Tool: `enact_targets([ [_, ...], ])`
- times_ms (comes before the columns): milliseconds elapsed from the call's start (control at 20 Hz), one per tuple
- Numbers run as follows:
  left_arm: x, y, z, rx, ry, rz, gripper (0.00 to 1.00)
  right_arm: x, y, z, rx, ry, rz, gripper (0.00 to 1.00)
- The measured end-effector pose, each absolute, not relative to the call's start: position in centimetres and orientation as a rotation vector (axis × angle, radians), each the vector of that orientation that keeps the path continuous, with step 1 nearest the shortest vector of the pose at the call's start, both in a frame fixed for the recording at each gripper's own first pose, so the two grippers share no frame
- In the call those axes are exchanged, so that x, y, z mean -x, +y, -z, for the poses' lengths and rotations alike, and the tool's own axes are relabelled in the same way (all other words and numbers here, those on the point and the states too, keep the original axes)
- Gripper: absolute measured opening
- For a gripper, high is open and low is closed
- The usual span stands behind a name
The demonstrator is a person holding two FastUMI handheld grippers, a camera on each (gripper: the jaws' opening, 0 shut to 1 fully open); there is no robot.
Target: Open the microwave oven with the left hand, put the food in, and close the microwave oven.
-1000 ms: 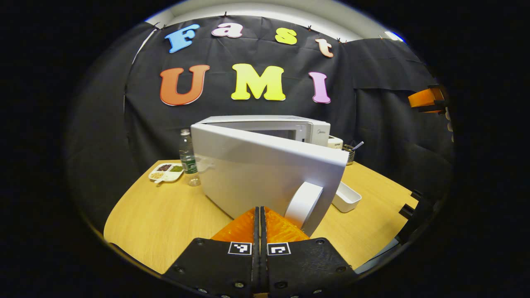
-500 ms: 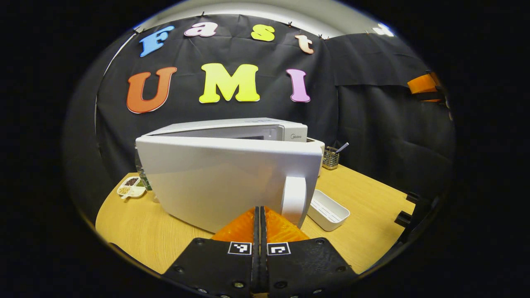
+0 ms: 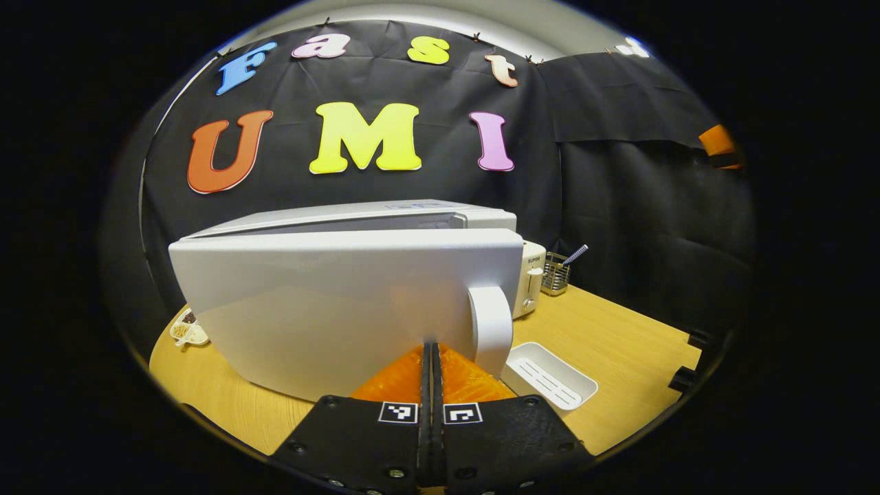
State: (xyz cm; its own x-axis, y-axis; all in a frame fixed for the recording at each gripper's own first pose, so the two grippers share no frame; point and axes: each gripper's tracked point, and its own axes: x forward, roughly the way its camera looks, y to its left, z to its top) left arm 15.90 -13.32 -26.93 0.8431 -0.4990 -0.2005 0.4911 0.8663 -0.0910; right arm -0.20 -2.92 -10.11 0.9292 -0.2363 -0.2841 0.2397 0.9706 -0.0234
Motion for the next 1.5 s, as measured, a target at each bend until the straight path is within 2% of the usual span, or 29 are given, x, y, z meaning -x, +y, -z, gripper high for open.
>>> enact_targets([
  [500, -22.3, -14.9, 27.3, 0.101, 0.235, 0.402, 0.0, -1.7, -4.3, 10.8, 0.002, 0.33, 0.235, 0.99],
  [950, -24.2, -16.1, 27.3, 0.051, 0.214, 0.399, 0.0, -2.8, -4.8, 11.1, -0.014, 0.339, 0.221, 0.99],
  [1300, -22.7, -16.0, 26.2, 0.035, 0.215, 0.385, 0.0, -3.4, -4.1, 11.2, -0.024, 0.338, 0.193, 0.99],
  [1500, -19.6, -13.6, 23.2, 0.09, 0.197, 0.352, 0.0, -3.6, -2.8, 11.0, -0.029, 0.324, 0.152, 0.99],
])
